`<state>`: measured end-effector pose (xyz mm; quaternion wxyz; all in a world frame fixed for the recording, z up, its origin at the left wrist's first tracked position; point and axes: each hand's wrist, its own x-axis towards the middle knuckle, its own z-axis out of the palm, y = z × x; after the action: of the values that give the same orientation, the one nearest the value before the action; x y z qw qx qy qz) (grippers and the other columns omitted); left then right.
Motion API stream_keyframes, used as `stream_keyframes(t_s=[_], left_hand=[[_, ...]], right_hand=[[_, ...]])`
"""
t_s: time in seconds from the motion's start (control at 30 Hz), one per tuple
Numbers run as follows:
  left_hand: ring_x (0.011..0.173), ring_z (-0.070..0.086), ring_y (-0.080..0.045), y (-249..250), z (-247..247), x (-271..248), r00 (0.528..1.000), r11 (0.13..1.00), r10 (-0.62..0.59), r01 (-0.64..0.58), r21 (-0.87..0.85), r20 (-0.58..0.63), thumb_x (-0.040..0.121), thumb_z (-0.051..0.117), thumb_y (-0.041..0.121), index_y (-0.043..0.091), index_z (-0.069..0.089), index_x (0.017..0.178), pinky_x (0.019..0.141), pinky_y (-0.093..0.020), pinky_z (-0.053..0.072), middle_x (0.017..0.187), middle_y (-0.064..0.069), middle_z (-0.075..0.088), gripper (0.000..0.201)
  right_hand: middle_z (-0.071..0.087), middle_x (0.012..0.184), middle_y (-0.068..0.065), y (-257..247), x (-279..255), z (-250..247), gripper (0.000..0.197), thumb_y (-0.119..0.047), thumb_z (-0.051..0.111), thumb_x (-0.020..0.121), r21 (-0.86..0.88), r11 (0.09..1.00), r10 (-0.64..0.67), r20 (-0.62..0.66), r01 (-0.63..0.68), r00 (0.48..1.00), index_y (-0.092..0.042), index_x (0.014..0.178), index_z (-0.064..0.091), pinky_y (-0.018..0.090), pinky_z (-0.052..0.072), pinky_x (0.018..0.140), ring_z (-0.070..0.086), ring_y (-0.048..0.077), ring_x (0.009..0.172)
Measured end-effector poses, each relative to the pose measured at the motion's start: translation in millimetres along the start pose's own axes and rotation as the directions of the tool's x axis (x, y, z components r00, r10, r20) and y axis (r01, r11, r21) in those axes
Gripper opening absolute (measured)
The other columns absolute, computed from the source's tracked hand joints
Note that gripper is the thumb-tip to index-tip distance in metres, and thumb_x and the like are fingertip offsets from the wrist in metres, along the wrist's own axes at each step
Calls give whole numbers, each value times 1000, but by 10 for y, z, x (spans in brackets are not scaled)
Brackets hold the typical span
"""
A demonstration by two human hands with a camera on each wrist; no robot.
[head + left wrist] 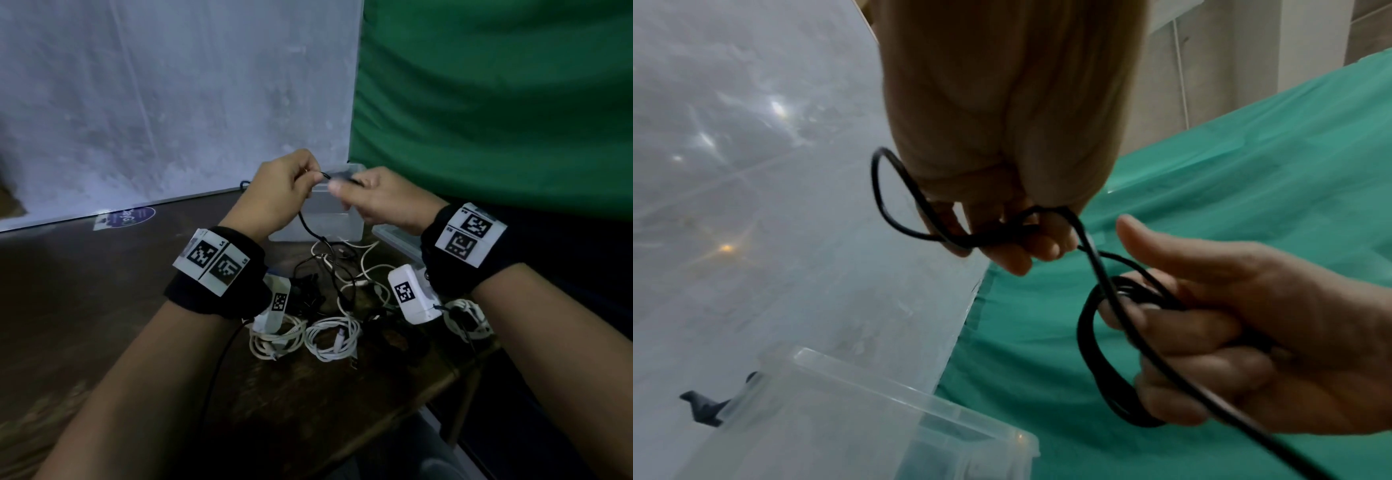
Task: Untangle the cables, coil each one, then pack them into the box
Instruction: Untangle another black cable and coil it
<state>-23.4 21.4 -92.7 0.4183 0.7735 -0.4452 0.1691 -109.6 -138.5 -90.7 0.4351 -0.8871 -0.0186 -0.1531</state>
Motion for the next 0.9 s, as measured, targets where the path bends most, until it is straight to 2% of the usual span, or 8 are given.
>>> stream_keyframes(t_s=[0.07, 0.17, 0.27, 0.37, 0.57, 0.7, 0.8, 0.9], left_hand=[[69, 54, -14, -41, 6, -2, 999, 1000, -13, 13, 19, -34, 94, 54, 21, 13, 58, 86, 61, -20, 40, 72, 2, 60, 12], [65, 52, -13, -111, 16, -2, 1000, 996, -23, 23, 89, -1, 93, 56, 26, 15, 61, 86, 62, -24, 41, 73, 4, 62, 13], [74, 54, -20, -138, 60, -16, 997, 990, -32, 21, 136, 75, 92, 55, 23, 15, 61, 87, 68, -29, 42, 78, -2, 63, 11], [73, 51, -14, -131, 118, -23, 990, 996, -34, 22, 89, 138, 92, 55, 14, 16, 57, 85, 64, -17, 38, 73, 7, 57, 8], [77, 50, -10, -83, 219, -47, 950, 999, 1, -17, 50, 313, 95, 51, 16, 11, 62, 99, 67, -23, 35, 83, 3, 55, 12], [67, 47, -3, -74, 177, -18, 959, 1000, 8, -14, 22, 283, 96, 49, 15, 11, 66, 109, 63, -19, 36, 82, 1, 51, 21], [60, 44, -6, -85, 159, -34, 961, 990, -96, 120, -78, 261, 100, 39, 10, 21, 63, 107, 64, -22, 40, 74, 3, 48, 27], [54, 46, -11, -65, 122, -70, 975, 954, -148, 186, -237, 168, 101, 35, 11, 31, 51, 98, 55, -25, 41, 63, 6, 56, 26]], right_hand=[[36, 43, -4, 4, 2, 20, 36, -37, 55, 93, -80, 997, -4, 41, 7, 999, -15, 65, 53, 20, 26, 42, 30, 10, 38], [29, 37, -7, -3, 16, 9, 41, -29, 45, 99, 158, 987, 3, 49, -11, 999, -12, 63, 46, 16, 22, 39, 22, 8, 32], [22, 36, -6, -53, 23, -24, 43, -28, 36, 103, 375, 927, 11, 22, -18, 1000, -11, 63, 41, 20, 22, 40, 16, 10, 31], [23, 36, -7, -124, 22, -69, 44, -32, 30, 103, 521, 854, 5, 8, -9, 1000, -14, 64, 40, 25, 29, 46, 18, 12, 32], [30, 39, -5, -247, 23, -132, 43, -36, 29, 102, 741, 671, 13, -46, 25, 999, -15, 66, 40, 30, 36, 54, 26, 12, 33], [31, 40, -4, -268, 20, -160, 42, -33, 30, 102, 810, 580, 34, -130, 87, 991, -16, 64, 40, 29, 37, 53, 27, 11, 34], [30, 39, -3, -272, 28, -246, 43, -31, 30, 102, 846, 512, 62, -213, 152, 975, -16, 63, 39, 28, 37, 52, 25, 12, 33], [29, 39, -3, -266, 27, -316, 43, -30, 29, 102, 820, 550, 92, -251, 161, 964, -16, 62, 40, 28, 37, 52, 24, 13, 34]])
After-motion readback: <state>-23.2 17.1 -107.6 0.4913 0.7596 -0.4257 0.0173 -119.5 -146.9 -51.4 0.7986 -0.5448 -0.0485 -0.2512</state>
